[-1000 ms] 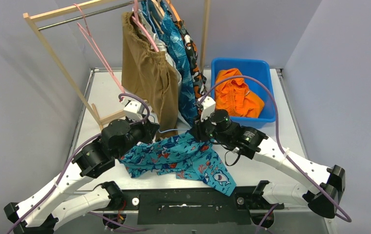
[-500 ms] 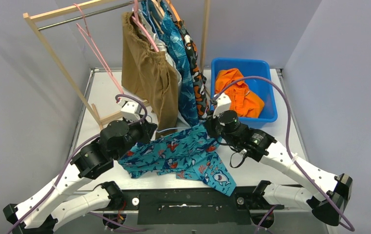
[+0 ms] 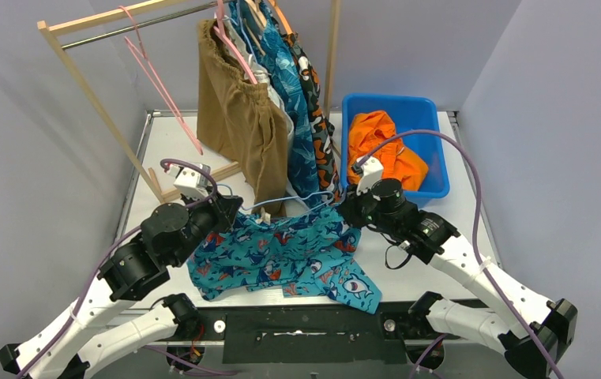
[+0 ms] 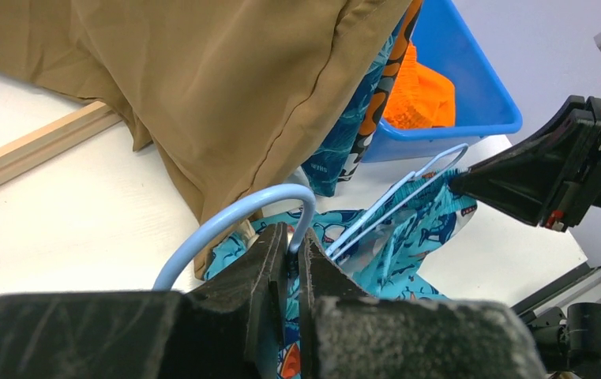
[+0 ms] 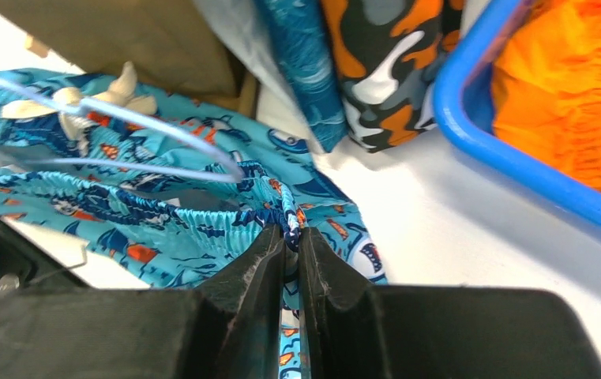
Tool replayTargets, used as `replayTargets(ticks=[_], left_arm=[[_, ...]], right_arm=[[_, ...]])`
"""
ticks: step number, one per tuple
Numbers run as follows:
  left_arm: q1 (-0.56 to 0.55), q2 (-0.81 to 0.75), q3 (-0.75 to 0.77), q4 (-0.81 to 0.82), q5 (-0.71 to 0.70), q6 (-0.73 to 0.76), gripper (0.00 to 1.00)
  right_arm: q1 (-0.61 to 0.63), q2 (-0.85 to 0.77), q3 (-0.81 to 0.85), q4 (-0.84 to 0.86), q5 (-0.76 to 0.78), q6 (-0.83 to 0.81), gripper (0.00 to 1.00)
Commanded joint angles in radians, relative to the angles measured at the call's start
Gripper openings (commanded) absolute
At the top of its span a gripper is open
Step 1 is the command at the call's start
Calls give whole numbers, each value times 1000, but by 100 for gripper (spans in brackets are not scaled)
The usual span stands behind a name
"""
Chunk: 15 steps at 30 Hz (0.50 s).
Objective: Remove the shorts from the hanger
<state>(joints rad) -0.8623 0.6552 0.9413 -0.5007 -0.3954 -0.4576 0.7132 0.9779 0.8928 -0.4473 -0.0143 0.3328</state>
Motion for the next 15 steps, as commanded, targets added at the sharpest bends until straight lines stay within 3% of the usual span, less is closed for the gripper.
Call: replayTargets(ticks=[1, 6, 12, 15], left_arm=[[0, 2, 19, 46, -6, 12, 0], [1, 20, 29, 34, 16, 17, 0], [0, 26, 14, 33, 31, 14, 0], [0, 31, 10, 30, 69, 32, 0]], right_arm=[[-2, -2, -4, 94, -159, -52, 10], [-1, -3, -1, 124, -178, -55, 16], [-1, -59, -59, 137, -197, -107, 57], [-3, -101, -89, 143, -149, -131, 65]])
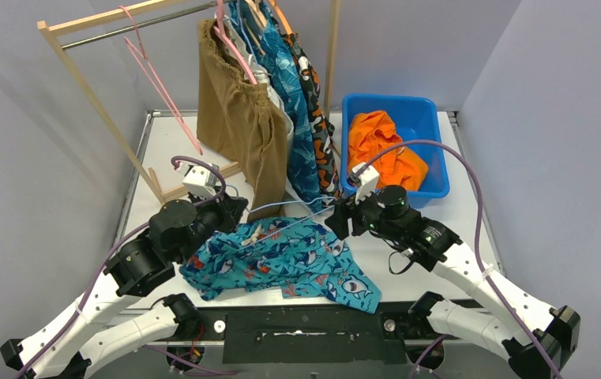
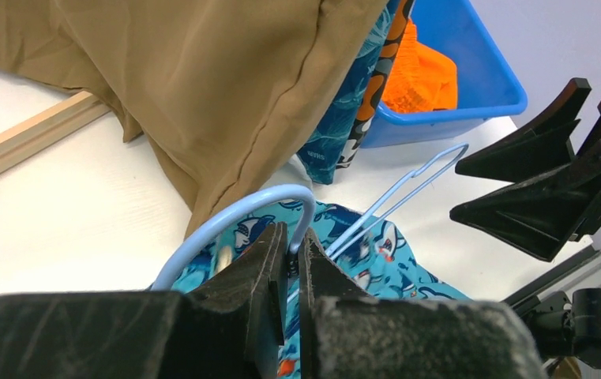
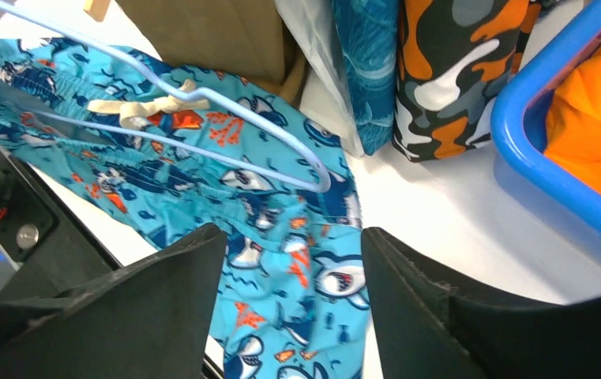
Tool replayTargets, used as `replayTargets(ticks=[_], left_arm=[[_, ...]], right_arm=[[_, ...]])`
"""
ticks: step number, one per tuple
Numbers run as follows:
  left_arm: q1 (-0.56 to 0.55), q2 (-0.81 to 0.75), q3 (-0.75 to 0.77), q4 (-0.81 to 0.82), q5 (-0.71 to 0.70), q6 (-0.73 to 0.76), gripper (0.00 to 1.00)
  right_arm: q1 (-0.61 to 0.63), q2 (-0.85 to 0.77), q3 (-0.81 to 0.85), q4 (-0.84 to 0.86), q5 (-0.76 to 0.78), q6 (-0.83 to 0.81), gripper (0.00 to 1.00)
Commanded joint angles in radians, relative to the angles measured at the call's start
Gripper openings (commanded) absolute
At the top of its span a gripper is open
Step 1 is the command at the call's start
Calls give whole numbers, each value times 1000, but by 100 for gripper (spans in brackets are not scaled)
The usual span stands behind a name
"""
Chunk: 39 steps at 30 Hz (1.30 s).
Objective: Remove the shorts from the hanger
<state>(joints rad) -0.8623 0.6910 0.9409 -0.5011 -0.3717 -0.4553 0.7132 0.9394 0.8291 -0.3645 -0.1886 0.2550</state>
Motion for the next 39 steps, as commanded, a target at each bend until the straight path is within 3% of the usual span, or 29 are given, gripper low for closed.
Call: replayTargets(ticks=[1, 7, 15, 20, 26, 31, 35, 38, 39], left_arm=[[0, -3, 9, 32, 65, 38, 0], [-1, 12, -7, 42, 181, 85, 0], [0, 34, 1, -8, 249, 125, 0], [1, 21, 26, -5, 301, 125, 0], [0, 19, 21, -30, 302, 135, 0], [0, 41, 25, -52, 288, 139, 0], [0, 36, 9, -27, 282, 133, 0], [0, 26, 1, -11, 284, 127, 0], [0, 24, 2, -10, 282, 126, 0]], right_arm=[[-2, -78, -41, 73, 42, -56, 67], [-1, -150, -168, 226, -54, -62, 81], [-2, -164, -183, 246, -165, -121, 80], [-3, -78, -118, 117, -410, -175, 73], [-4, -94, -120, 79, -492, -208, 60], [-5, -143, -135, 84, -536, -211, 40], [-6, -150, -125, 67, -532, -220, 12], [-4, -130, -113, 57, -541, -220, 13], [-5, -123, -112, 56, -536, -217, 25]])
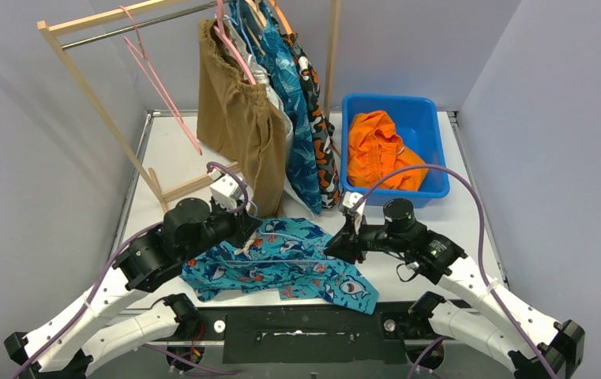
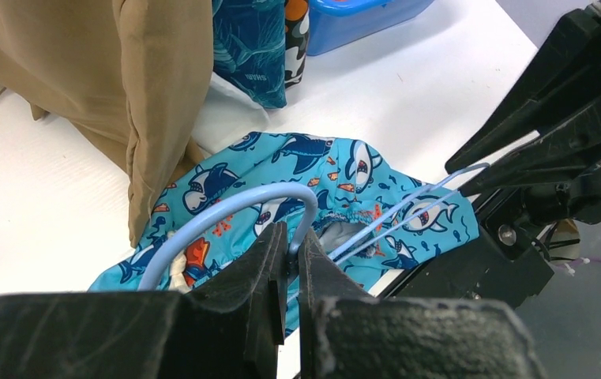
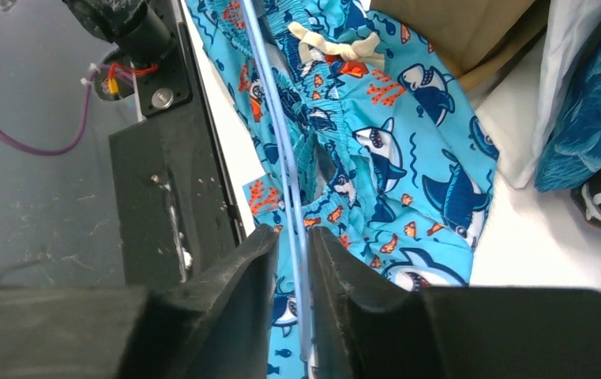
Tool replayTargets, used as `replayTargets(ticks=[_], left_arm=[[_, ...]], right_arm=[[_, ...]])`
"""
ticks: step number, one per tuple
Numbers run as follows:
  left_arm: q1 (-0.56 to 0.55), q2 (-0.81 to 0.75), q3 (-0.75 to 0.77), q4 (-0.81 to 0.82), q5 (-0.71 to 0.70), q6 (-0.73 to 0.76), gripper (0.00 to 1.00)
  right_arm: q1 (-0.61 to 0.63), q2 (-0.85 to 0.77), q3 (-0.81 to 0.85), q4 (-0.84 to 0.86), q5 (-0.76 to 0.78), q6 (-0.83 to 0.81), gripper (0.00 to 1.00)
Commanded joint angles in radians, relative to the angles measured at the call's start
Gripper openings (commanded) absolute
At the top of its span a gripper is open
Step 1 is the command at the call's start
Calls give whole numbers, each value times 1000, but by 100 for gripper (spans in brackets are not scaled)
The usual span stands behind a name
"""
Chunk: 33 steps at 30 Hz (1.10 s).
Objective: Remove the shorts from the hanger
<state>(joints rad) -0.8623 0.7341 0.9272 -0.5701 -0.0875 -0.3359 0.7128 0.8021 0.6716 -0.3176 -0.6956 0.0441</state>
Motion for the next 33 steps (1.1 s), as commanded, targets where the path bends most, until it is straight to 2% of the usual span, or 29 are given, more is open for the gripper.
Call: replayTargets(ticks=[1, 3, 5, 7, 8, 11, 15, 19, 23, 27, 33], left_arm=[[-1, -24, 18, 61, -2, 7, 0], [0, -33, 18, 62, -1, 10, 0], [2, -41, 14, 59, -1, 14, 0], [-1, -44, 13, 52, -7, 15, 0], [0, -43, 14, 48, -12, 16, 0], [1, -37, 21, 37, -20, 19, 0], [0, -38, 10, 28, 4, 46, 0], [1, -42, 2, -6, -72, 46, 42], [1, -57, -10, -11, -199, 43, 64], [0, -99, -41, 27, -226, 43, 73], [0, -192, -73, 58, -156, 74, 84]], right_arm=[[-4, 26, 46, 4, -3, 0, 42], [-4, 46, 48, -6, 32, 4, 50], [-4, 70, 53, -12, 41, -1, 51], [-4, 95, 60, -8, 11, -4, 48], [-3, 107, 66, -5, -11, -8, 42], [-4, 130, 83, 2, -43, -13, 16], [-4, 107, 88, 11, -12, -11, 0], [-10, 50, 90, -2, 65, 14, 0], [-13, 3, 105, -75, 126, 41, 0], [-14, -65, 119, -122, 175, 54, 0], [-15, -142, 127, -111, 219, 89, 0]])
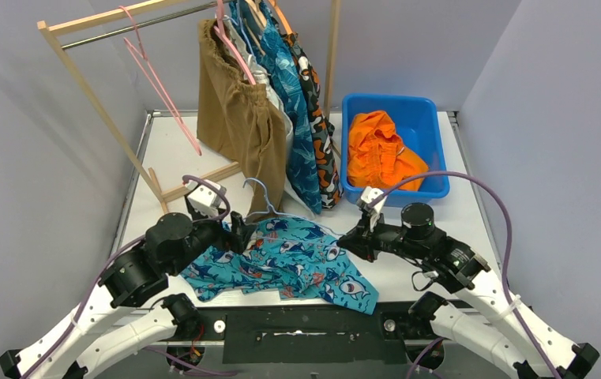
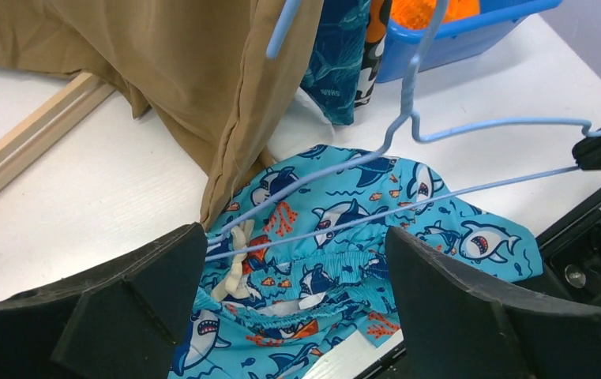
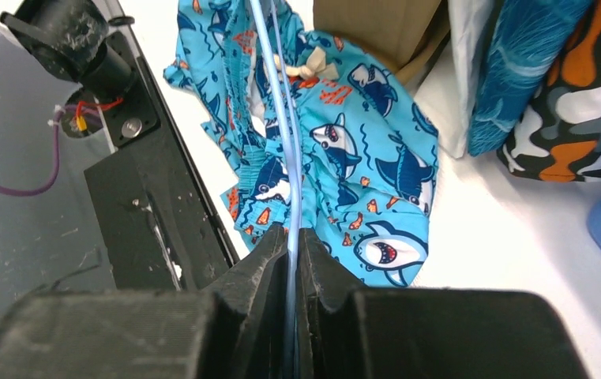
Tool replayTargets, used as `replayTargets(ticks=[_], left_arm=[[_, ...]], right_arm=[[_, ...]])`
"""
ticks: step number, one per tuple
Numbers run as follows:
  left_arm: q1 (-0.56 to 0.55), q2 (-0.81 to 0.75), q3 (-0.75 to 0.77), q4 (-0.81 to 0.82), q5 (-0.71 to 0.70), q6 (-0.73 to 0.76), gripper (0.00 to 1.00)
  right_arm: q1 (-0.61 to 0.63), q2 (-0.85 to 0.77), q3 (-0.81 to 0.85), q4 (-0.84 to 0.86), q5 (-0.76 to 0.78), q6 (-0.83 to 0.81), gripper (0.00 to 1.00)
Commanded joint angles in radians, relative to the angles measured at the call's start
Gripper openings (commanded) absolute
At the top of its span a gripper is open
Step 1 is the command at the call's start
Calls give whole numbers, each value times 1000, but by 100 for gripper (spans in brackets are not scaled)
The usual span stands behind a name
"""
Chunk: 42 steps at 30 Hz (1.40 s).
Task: Remove the shorts from the hanger
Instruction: Remove the shorts from the hanger, then place the hanger on the clothes rod.
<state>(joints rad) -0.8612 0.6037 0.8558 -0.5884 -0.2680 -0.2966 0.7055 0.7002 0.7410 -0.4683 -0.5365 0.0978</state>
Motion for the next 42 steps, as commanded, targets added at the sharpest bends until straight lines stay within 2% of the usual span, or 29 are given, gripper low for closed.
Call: replayTargets(ticks=[1, 5, 9, 14, 19, 25, 29, 33, 38, 42], left_arm=[[0, -76, -7, 77, 43, 45, 85], [0, -129, -28, 83, 65, 63, 86], [0, -172, -35, 85, -9, 51, 86], [-2, -221, -89, 84, -274, -40, 86], [-1, -218, -154, 62, -449, -122, 86], [0, -181, -172, 34, -584, -217, 86], [0, -179, -234, 93, -580, -223, 86], [1, -170, -299, 178, -519, -192, 86], [29, -111, -310, 194, -413, -195, 86], [120, -43, -300, 193, -328, -205, 87]], right_arm=[[-8, -41, 60, 38, 72, 38, 0], [-8, -35, 63, 77, 88, 52, 0], [-8, -6, 66, 168, 73, 83, 0], [-2, 39, 67, 272, 107, 130, 0], [59, 67, 76, 355, 258, 172, 0], [273, 143, 130, 392, 550, 113, 0], [398, 234, 177, 453, 788, 77, 0], [460, 339, 205, 565, 946, 57, 0], [478, 442, 237, 693, 985, 54, 0], [508, 515, 280, 771, 1056, 58, 0]])
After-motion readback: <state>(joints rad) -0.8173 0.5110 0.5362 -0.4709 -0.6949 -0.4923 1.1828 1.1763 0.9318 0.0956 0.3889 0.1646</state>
